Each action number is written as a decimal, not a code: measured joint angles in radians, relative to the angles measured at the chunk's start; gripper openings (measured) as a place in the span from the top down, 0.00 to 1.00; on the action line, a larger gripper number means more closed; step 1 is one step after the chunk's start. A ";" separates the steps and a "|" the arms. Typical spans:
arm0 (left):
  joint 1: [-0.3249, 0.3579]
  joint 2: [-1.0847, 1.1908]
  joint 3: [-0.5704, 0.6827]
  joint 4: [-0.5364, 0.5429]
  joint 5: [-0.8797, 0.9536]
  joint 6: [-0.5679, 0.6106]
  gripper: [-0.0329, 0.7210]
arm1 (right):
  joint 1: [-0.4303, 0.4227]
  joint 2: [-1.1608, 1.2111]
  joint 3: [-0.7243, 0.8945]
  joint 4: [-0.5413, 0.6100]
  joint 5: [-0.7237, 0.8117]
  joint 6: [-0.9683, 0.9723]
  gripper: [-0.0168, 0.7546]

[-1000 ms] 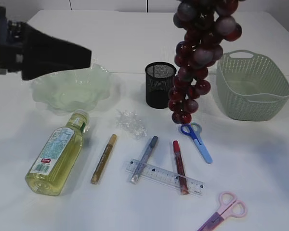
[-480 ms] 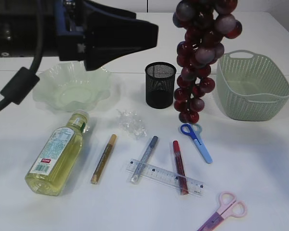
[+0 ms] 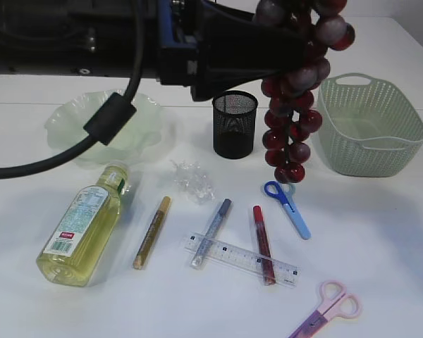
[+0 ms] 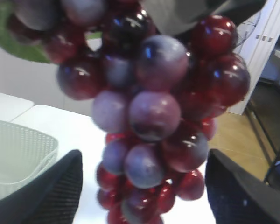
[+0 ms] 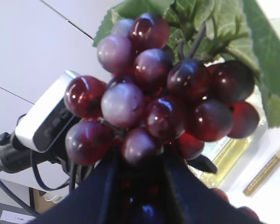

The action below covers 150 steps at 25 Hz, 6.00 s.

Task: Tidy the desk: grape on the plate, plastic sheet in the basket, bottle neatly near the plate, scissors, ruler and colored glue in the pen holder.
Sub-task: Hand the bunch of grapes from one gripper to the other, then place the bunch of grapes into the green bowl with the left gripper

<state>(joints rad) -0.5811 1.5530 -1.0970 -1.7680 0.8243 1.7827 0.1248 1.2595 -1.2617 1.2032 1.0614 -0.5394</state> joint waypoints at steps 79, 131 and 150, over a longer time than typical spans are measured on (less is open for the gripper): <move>0.064 0.074 -0.090 0.012 0.077 0.006 0.66 | 0.000 0.000 0.000 -0.083 -0.108 -0.123 0.27; 0.479 0.607 -0.406 -0.025 -0.494 0.101 0.47 | 0.000 0.004 0.000 -1.170 0.024 0.514 0.32; 0.479 0.607 -0.409 -0.028 -0.493 0.071 0.18 | 0.000 0.024 0.000 -1.155 0.024 0.514 0.33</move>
<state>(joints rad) -0.1021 2.1602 -1.5064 -1.7960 0.3318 1.8532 0.1248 1.2832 -1.2617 0.0479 1.0855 -0.0256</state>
